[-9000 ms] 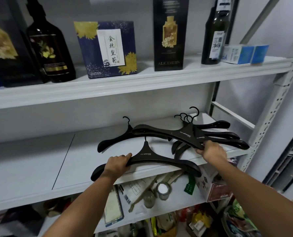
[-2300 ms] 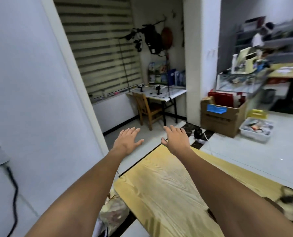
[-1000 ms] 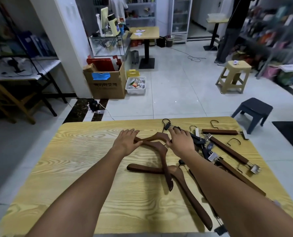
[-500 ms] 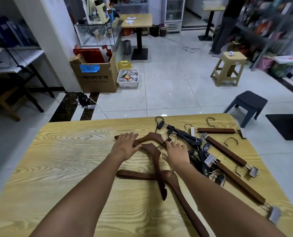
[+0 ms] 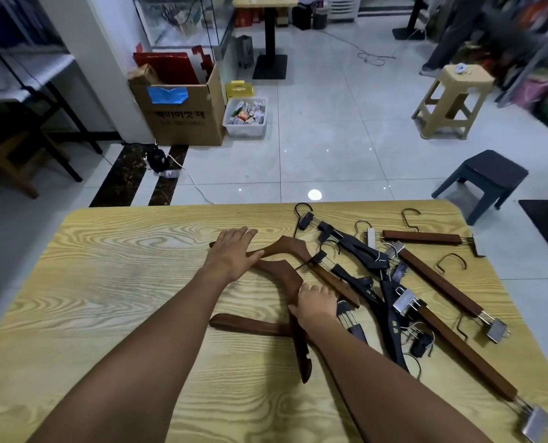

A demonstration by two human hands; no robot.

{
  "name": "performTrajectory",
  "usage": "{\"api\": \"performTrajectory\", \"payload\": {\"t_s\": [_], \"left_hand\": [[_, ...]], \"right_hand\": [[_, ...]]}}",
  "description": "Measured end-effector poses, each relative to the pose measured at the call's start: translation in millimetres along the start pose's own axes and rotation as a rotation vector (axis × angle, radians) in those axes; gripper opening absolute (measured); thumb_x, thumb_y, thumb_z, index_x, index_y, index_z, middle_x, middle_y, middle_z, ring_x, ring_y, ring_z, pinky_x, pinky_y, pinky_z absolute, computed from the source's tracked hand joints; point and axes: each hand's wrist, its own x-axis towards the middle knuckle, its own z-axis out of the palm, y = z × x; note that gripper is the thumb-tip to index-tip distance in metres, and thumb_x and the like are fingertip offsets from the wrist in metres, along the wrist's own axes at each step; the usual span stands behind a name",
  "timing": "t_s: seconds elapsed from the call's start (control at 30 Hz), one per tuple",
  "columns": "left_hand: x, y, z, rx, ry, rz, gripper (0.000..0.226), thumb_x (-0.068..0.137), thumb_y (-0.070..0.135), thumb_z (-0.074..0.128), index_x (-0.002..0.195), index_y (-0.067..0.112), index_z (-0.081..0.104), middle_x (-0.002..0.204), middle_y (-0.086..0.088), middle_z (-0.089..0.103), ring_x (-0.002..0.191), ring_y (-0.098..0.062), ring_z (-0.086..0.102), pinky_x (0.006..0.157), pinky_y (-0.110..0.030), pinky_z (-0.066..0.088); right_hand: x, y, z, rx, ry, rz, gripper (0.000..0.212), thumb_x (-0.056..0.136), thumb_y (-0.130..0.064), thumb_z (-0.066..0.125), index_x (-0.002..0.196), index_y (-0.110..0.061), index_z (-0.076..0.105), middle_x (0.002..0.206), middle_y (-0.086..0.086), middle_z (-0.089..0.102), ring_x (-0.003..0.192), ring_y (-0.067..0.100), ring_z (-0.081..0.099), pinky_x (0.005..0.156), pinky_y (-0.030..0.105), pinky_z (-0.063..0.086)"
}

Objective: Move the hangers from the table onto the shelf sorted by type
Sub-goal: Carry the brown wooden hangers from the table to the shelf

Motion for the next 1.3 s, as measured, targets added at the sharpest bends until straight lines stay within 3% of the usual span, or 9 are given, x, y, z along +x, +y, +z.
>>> {"api": "performTrajectory", "payload": {"t_s": [0.2,0.33,0.57,0.83,1.13,1.3], "left_hand": [[5.7,-1.1,4.2,-0.001,-0.021,-0.017,0.061,0.098,0.050,0.033,0.151,0.024,0.017,0.159,0.000,0.014,0.147,-0.018,0.009,0.121,-0.034,-0.001],[4.8,-2.5,5.5,0.004,-0.031,-0.016,0.061,0.098,0.050,0.032,0.151,0.024,0.016,0.159,0.000,0.014,0.147,-0.018,0.008,0.121,-0.033,-0.002],[1.9,-2.8,2.6,-0.001,-0.018,-0.009,0.061,0.098,0.049,0.034,0.151,0.024,0.016,0.159,0.000,0.015,0.147,-0.018,0.009,0.121,-0.034,0.000],[-6.9,-1.8,-21.0,0.015,0.055,0.004,0.061,0.098,0.047,0.035,0.151,0.022,0.017,0.158,-0.002,0.018,0.146,-0.019,0.013,0.121,-0.035,0.002],[-31.7,-1.4,-44.3,0.060,0.109,0.000,0.061,0.098,0.048,0.034,0.151,0.022,0.015,0.158,-0.002,0.018,0.146,-0.019,0.013,0.121,-0.036,0.002],[-46.7,-5.1,-53.8,0.080,0.163,0.000,0.059,0.099,0.047,0.032,0.150,0.020,0.020,0.155,-0.001,0.026,0.144,-0.018,0.019,0.121,-0.036,0.006]], "right_hand": [[6.7,-10.7,11.8,0.001,0.008,0.015,0.060,0.095,-0.049,0.047,0.137,-0.007,0.040,0.136,0.011,0.048,0.128,0.029,0.041,0.101,0.037,0.033],[8.3,-14.9,15.5,0.017,0.027,0.036,0.045,0.099,-0.032,0.044,0.135,-0.005,0.042,0.135,0.012,0.049,0.126,0.028,0.042,0.099,0.036,0.035],[0.9,-17.5,14.0,0.093,0.023,0.055,0.039,0.098,-0.015,0.043,0.134,0.001,0.040,0.134,0.016,0.049,0.126,0.029,0.043,0.100,0.033,0.038],[-12.6,-21.3,5.3,0.293,-0.007,0.103,0.038,0.090,0.005,0.045,0.126,-0.003,0.037,0.125,0.013,0.058,0.114,0.031,0.060,0.083,0.038,0.047],[-25.8,-30.9,-12.3,0.282,0.093,-0.010,0.036,0.088,0.007,0.046,0.122,-0.003,0.039,0.119,0.017,0.061,0.110,0.034,0.060,0.082,0.037,0.046],[-35.4,-28.5,-21.3,0.206,0.163,-0.048,0.038,0.088,0.002,0.051,0.123,-0.004,0.039,0.120,0.013,0.058,0.107,0.032,0.061,0.072,0.034,0.040]]}}
